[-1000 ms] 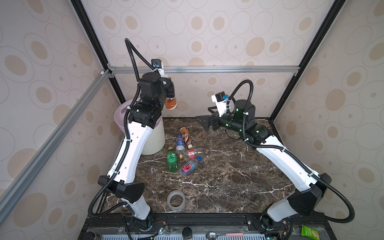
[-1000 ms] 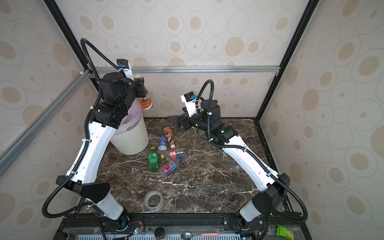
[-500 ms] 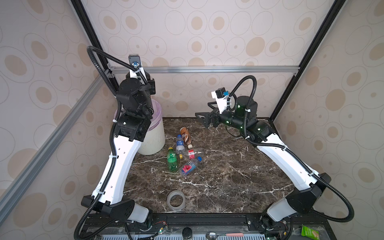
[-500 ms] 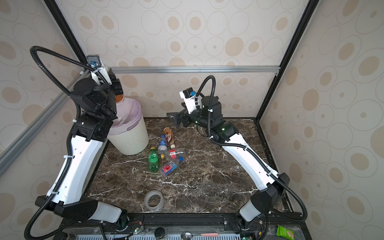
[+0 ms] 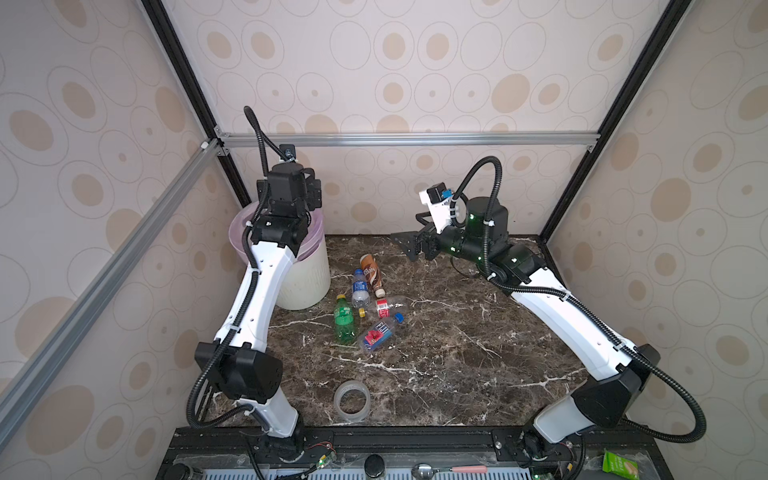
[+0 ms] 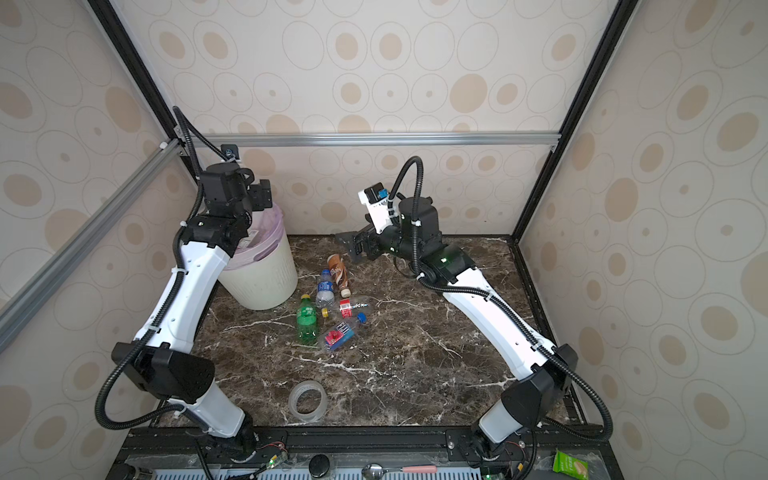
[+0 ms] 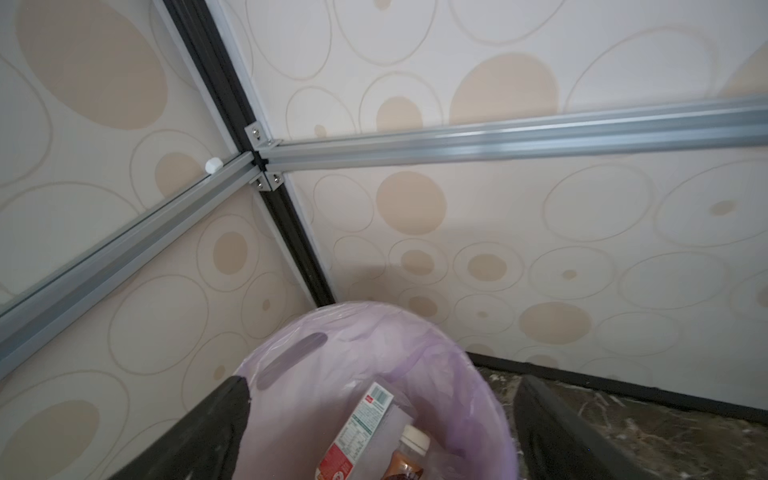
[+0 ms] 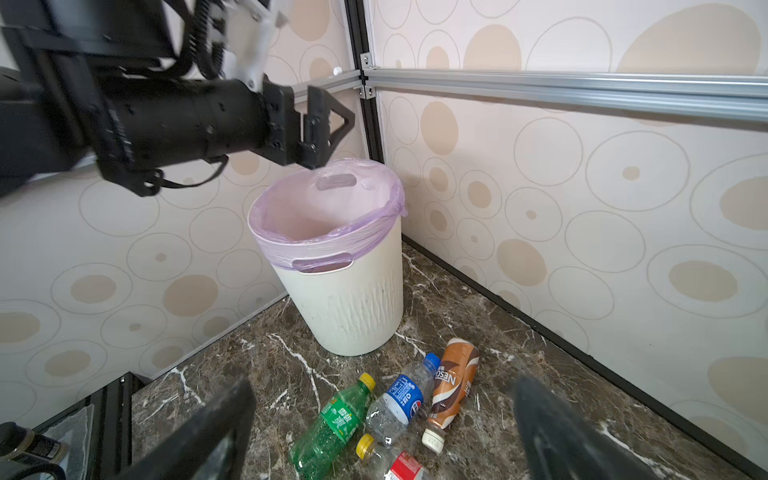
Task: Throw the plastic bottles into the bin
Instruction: 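Open left gripper to drop the Nescafe bottle into the bin, then lower left gripper toward the bottle pile while right gripper moves beside it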
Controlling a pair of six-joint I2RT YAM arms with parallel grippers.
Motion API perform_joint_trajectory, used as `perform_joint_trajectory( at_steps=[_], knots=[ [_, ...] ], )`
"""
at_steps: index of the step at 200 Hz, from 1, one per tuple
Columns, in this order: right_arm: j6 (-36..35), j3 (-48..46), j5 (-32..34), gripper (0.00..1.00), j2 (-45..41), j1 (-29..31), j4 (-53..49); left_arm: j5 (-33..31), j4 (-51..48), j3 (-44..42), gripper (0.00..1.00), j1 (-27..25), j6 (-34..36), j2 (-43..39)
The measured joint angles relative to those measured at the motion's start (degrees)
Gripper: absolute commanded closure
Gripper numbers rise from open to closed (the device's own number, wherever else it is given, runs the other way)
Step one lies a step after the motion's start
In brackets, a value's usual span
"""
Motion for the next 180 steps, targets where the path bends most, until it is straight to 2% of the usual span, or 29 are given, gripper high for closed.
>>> perform_joint_trajectory(
  at_steps=[32, 62, 124, 180],
  knots=[
    [0.28, -1.46, 1.31, 0.0, -0.02, -0.02, 0.07, 2.99, -0.22, 2.95, 0.01, -4.2, -2.45, -4.24],
    [1.57, -3.06, 2.78, 0.0, -0.11, -0.74, 0.04, 8.35, 0.09, 1.49, 0.01, -6.51, -5.73, -6.12],
    [4.85, -15.15, 5.16, 0.0, -3.87, -6.29, -0.31, 13.79, -3.08, -14.62, 0.01, -13.11, -8.76, -5.73],
    [5.01, -25.22, 6.73, 0.0, -8.52, -6.95, -2.49, 18.12, -8.07, -28.33, 0.01, -16.15, -11.34, -6.23]
  ],
)
